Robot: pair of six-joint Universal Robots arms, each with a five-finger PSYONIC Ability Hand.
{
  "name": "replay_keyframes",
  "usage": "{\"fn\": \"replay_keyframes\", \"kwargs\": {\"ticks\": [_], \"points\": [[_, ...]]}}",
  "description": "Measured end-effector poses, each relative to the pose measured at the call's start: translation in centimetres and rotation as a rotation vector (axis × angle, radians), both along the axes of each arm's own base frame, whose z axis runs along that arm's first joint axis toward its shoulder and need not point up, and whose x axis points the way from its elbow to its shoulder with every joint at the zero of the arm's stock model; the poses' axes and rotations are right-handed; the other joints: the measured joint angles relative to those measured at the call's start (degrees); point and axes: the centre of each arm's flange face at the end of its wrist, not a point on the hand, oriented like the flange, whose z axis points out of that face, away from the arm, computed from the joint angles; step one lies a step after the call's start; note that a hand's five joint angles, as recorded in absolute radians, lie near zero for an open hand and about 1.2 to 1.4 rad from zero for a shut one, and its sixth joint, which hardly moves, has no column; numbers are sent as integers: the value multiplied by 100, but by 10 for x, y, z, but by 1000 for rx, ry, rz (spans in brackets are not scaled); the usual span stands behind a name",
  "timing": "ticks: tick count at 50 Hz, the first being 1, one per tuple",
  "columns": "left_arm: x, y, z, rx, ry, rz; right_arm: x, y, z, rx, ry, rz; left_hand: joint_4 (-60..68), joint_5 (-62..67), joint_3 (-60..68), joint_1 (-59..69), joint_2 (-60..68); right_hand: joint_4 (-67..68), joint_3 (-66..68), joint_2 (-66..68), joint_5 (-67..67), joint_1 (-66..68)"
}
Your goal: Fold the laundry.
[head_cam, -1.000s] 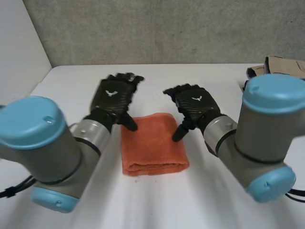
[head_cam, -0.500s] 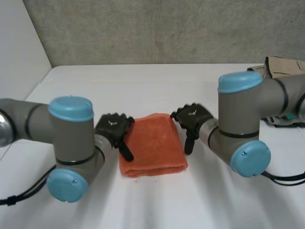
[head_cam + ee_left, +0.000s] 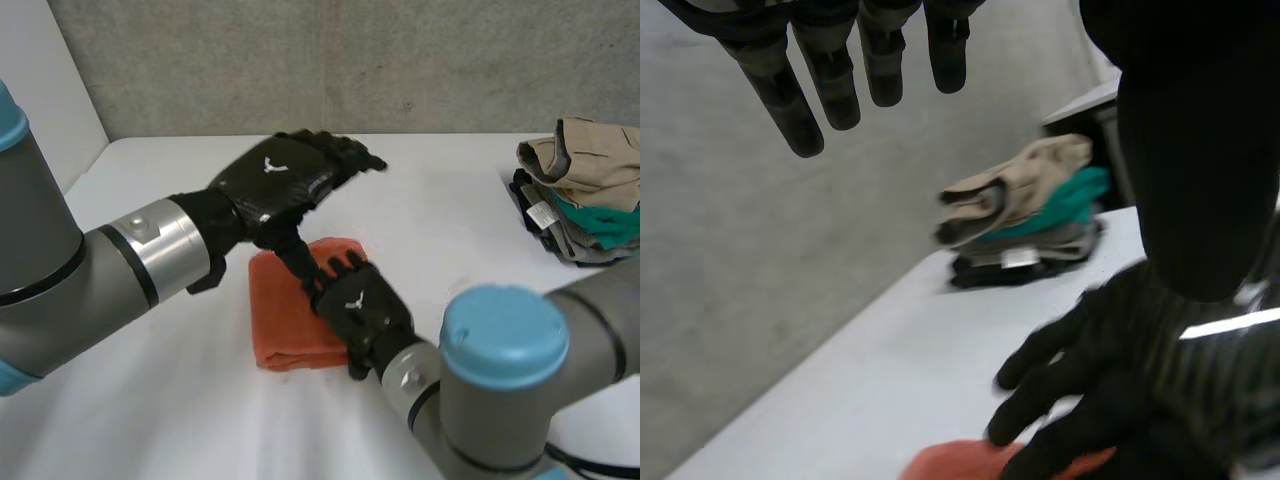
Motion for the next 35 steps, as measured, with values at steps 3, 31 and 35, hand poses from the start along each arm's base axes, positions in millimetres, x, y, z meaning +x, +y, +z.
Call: {"fn": "replay_keyframes", "kwargs": {"ticks": [3,31,35], "points": [[-1,7,-3,25,-9,-47,2,2,-15,-6,-4,9,0,0,0,0,0,0,0,0,2,0],[-2,13,-6,46,-17,-61,34,-34,-41,-81,-48,0,0,0,0,0,0,987,962,888,924,982],[-2,13,-6,46,-16,-61,37,-37,-39,-90,-58,0,0,0,0,0,0,1055,1037,965,982,1053]]}}
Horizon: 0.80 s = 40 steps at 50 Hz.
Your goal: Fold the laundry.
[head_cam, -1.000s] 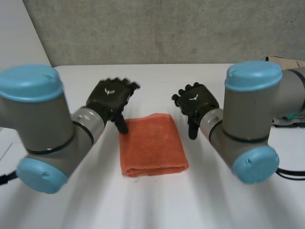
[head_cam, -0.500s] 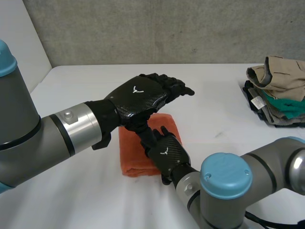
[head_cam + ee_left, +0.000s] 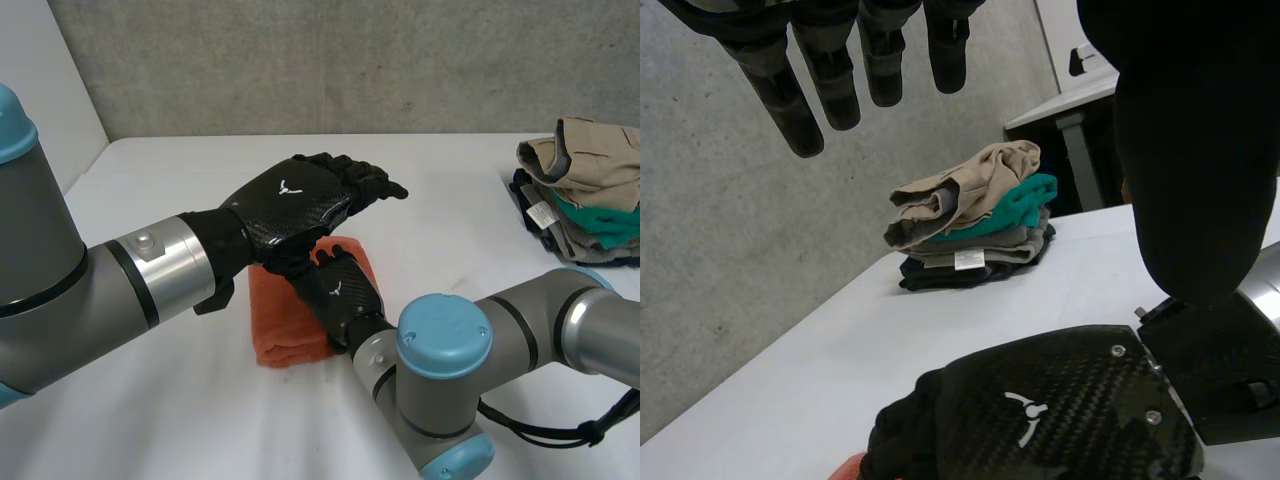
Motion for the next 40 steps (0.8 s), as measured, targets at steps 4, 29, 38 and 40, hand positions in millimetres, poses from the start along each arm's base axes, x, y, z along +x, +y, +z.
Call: {"fn": "replay_keyframes", "kwargs": {"ticks": [4,29,38,40], "points": [[0,0,0,1,0,0,3,-3,0,-6,-7,0,0,-2,0,0,0,2284,2309,2555,2136,2407],[12,5,42,-115,83,32,-41,-138,175,-405,-320,-251,0,-1,0,0,0,4582,4431,4457,4070,3581],[16,-1,47,-103,120,52,-150,-225,219,-557,-342,-441,0,0,0,0,0,4584,4431,4457,4071,3581],[16,-1,47,-99,124,54,-183,-243,220,-559,-343,-475,0,0,0,0,0,4584,4431,4457,4071,3581]]}}
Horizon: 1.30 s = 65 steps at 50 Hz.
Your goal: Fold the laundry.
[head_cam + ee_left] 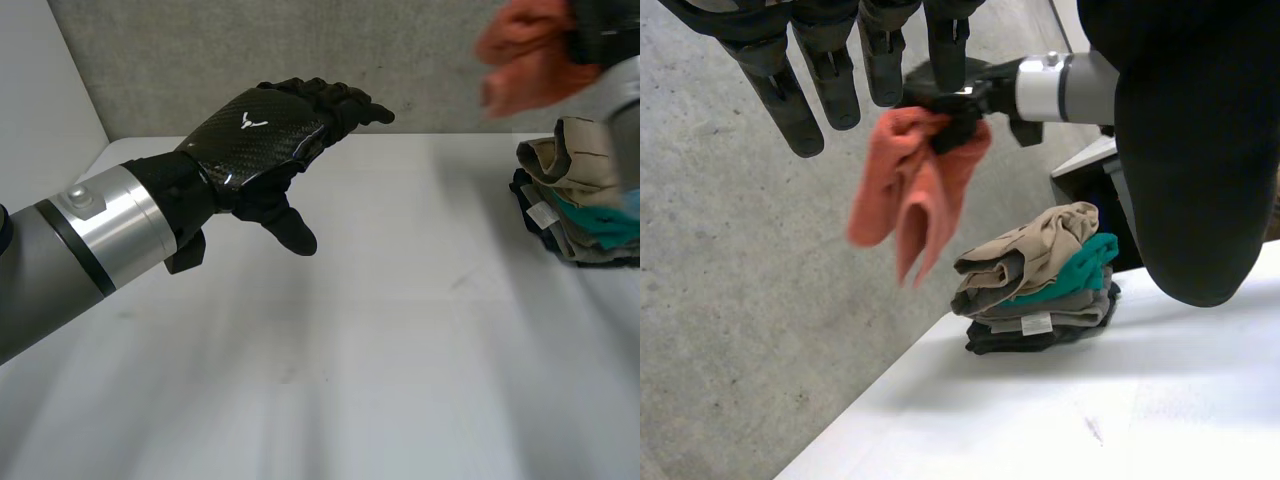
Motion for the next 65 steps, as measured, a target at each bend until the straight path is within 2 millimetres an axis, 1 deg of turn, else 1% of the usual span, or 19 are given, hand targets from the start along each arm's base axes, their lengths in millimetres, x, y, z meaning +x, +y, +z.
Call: {"fn": "replay_keyframes", "kwargs": {"ticks": [2,4,8,12,17,18,20,23,33,37,41,44,48,51,54,58,61,64,65], "points": [[0,0,0,2,1,1,-22,-11,-3,9,-7,-16,0,0,0,0,0,0,0,0,0,0],[0,-1,-2,6,1,1,-60,-28,-13,37,-20,-32,0,0,0,0,0,0,0,0,0,0],[-1,-2,-5,15,-4,-1,-110,-51,-57,138,-26,-30,0,0,0,1,0,1,1,0,75,0],[-2,-1,-8,25,-10,-6,-152,-64,-116,266,-25,-24,0,0,0,0,0,1,14,0,97,0],[-3,-1,-11,33,-14,-9,-176,-63,-161,363,-11,-4,0,0,0,0,0,-197,-136,-110,218,-9],[-3,-1,-12,35,-15,-10,-178,-61,-170,383,-1,8,0,0,0,1,0,-1838,-1766,-1749,-1289,-1198],[-4,-1,-13,37,-16,-11,-179,-59,-174,398,10,23,0,0,0,0,0,-3406,-3285,-3318,-2212,-2636],[-4,0,-13,40,-18,-12,-177,-55,-168,403,14,34,0,0,0,0,0,-5332,-5175,-5072,-2936,-4069],[-6,3,-14,42,-18,-21,-183,-28,-97,462,-138,-21,0,0,0,0,0,-5634,-5463,-5371,-2937,-4562],[-8,7,-14,43,-18,-33,-204,-11,-70,505,-219,-143,0,1,0,0,0,-5635,-5463,-5372,-2936,-4563],[-9,11,-14,43,-18,-44,-243,7,-48,522,-217,-385,0,0,0,0,0,-5635,-5463,-5372,-2937,-4563],[-10,16,-12,40,-14,-52,-280,19,-25,482,-95,-650,0,0,0,0,0,-5635,-5463,-5372,-2937,-4563],[-10,19,-4,24,13,-55,-296,21,5,351,41,-828,0,0,0,0,0,-5635,-5463,-5372,-2937,-4563],[-8,19,10,0,61,-38,-287,21,32,216,72,-852,0,0,0,0,0,-5635,-5463,-5372,-2937,-4563],[-2,14,32,-31,153,28,-253,29,71,25,44,-772,0,0,0,0,0,-5635,-5463,-5372,-2937,-4563],[14,-3,59,-49,289,178,-202,45,100,-114,-19,-572,0,0,0,0,0,-5635,-5463,-5372,-2937,-4563],[31,-20,72,-52,375,312,-156,57,103,-133,-55,-374,0,0,0,0,0,-5636,-5464,-5376,-2937,-4565],[49,-36,75,-47,415,436,-106,70,91,-85,-74,-157,0,0,0,0,0,-5657,-5464,-5398,-2937,-4565],[61,-47,71,-36,418,517,-70,83,76,-28,-81,-2,0,1,0,0,0,-5657,-5464,-5399,-2937,-4565]]}}
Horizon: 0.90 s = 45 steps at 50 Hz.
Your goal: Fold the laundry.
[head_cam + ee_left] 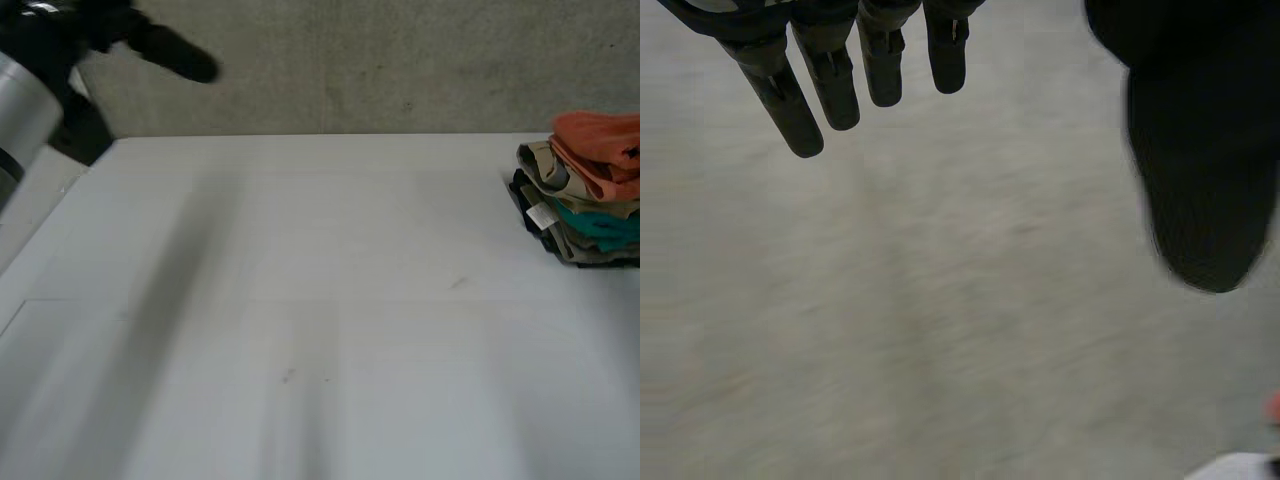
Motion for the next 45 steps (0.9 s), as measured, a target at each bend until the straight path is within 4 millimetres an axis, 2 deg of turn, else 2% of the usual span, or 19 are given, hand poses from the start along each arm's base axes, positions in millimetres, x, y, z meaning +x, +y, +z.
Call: {"fn": "replay_keyframes", "kwargs": {"ticks": [3,6,12,16,21,24,27,31,34,39,45], "points": [[17,-14,-12,51,-21,101,47,23,-29,106,-2,199,0,-1,0,0,0,0,0,0,0,0],[31,-23,-30,105,-83,177,76,43,-59,217,-6,308,0,-1,0,0,0,0,0,0,0,0],[53,-34,-70,191,-263,284,102,63,-103,390,-12,353,0,-2,0,0,0,0,0,0,0,0],[66,-41,-91,228,-367,341,109,69,-120,454,-11,343,0,-1,0,0,0,0,0,0,0,0],[85,-58,-126,316,-491,399,111,71,-128,491,-8,335,0,-1,0,0,0,0,0,0,0,0],[102,-70,-151,388,-577,439,111,71,-129,507,-4,330,0,-1,0,0,0,0,0,0,0,0],[131,-82,-187,500,-700,486,110,69,-133,528,12,322,0,0,0,0,0,0,0,0,0,0],[157,-87,-217,602,-792,511,109,67,-137,536,34,304,0,-1,0,0,0,0,0,0,0,0],[173,-90,-232,657,-830,526,108,66,-139,534,51,279,0,-1,0,1,0,0,0,0,0,0],[186,-92,-241,689,-850,541,107,63,-141,531,67,244,0,-1,0,0,0,0,0,0,0,0],[182,-95,-236,663,-848,538,106,61,-145,536,74,225,0,-1,0,0,0,0,0,0,0,0]]}}
